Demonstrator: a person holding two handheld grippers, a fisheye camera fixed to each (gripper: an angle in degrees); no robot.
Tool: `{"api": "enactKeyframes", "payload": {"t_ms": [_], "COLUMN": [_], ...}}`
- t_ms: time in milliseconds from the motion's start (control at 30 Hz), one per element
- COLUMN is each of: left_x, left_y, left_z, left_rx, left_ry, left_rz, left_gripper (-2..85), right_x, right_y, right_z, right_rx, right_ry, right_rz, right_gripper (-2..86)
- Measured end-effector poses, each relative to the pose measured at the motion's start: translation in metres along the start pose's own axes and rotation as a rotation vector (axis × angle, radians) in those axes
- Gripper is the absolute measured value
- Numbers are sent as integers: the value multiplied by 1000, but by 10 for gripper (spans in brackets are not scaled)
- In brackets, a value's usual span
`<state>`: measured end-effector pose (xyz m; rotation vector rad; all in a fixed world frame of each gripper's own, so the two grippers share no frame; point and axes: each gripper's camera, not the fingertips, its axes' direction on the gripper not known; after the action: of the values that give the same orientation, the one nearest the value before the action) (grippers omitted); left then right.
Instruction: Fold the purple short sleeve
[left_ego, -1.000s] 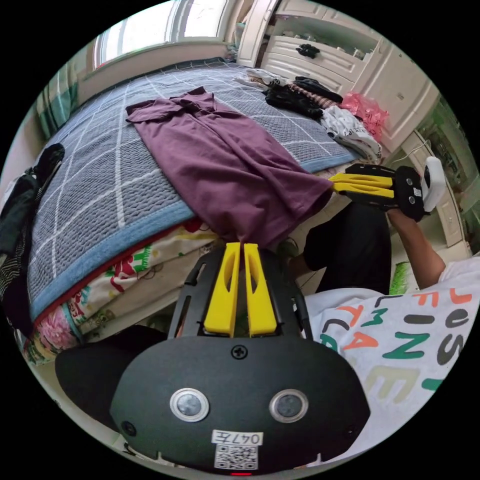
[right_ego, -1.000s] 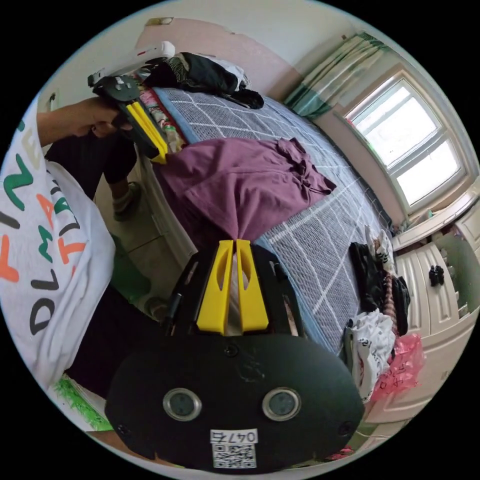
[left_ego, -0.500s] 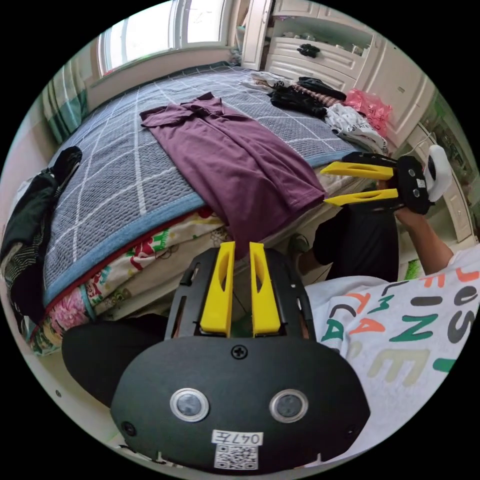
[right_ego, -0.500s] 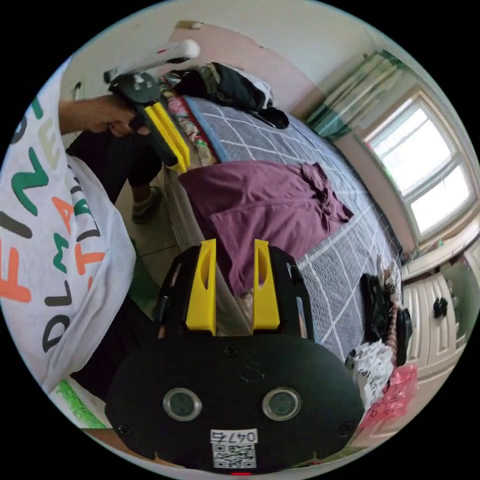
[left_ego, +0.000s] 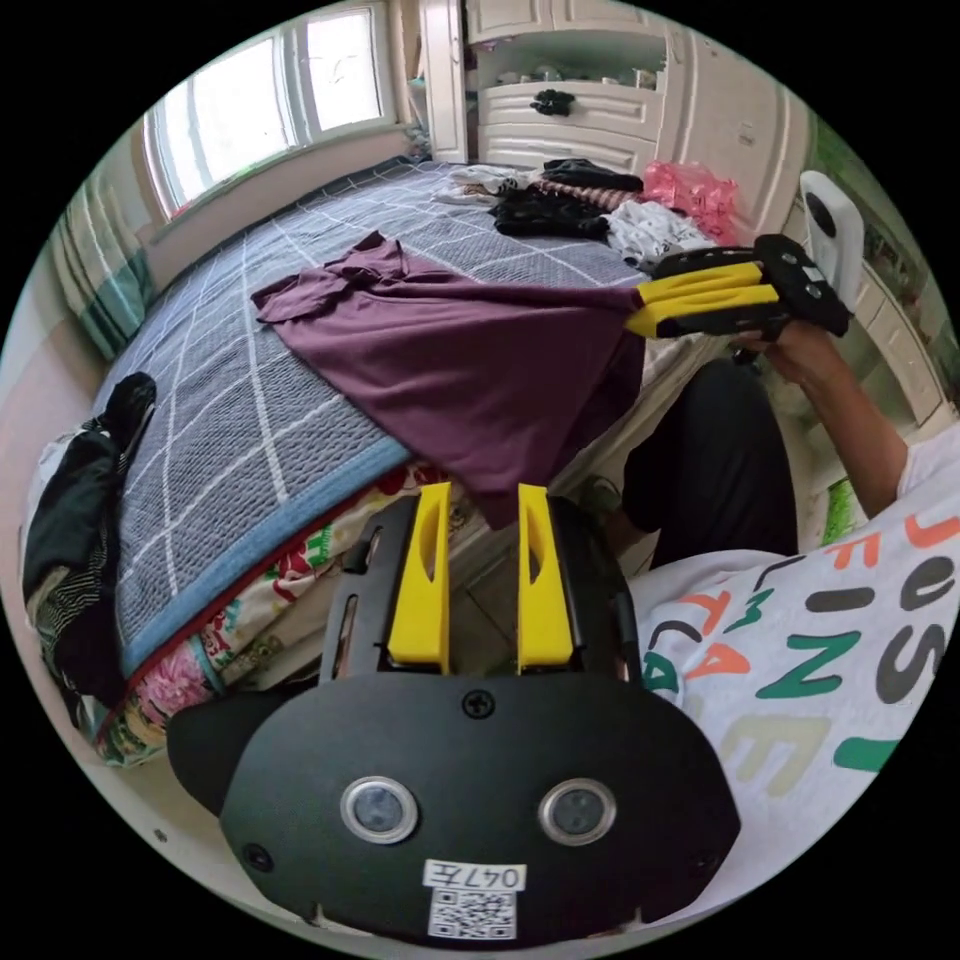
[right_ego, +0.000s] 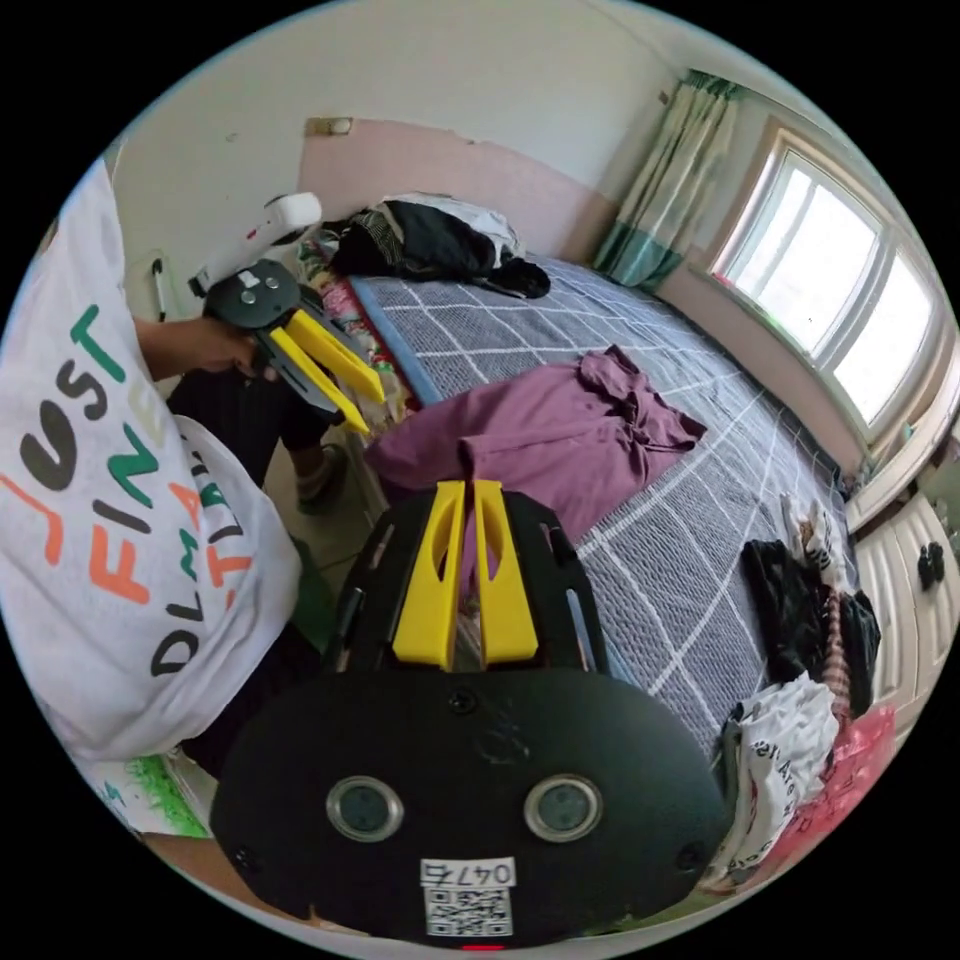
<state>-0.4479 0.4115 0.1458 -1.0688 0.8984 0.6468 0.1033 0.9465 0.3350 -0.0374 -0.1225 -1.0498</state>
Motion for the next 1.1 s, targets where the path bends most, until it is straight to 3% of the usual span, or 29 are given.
{"api": "enactKeyframes", "payload": {"t_ms": [167, 300, 567, 833, 1100], "left_x": [19, 56, 112, 128, 105], "left_y": [-4, -16, -22, -3, 18], "left_z": [-1, 14, 58, 50, 28], "left_rx": [50, 72, 72, 123, -34], "left_ry": [9, 64, -168, -351, -364], "left_rz": [93, 174, 229, 198, 184], "left_gripper": [114, 127, 80, 2, -8], "right_x": [-6, 9, 59, 59, 40], "right_y": [0, 5, 27, 26, 10], "right_z": [23, 34, 21, 14, 34], "right_rx": [-87, -67, 26, 63, -25], "right_ry": [-75, -162, -282, -271, -324], "right_rz": [-103, -13, 242, 241, 121], "right_gripper": [0, -1, -1, -2, -1]}}
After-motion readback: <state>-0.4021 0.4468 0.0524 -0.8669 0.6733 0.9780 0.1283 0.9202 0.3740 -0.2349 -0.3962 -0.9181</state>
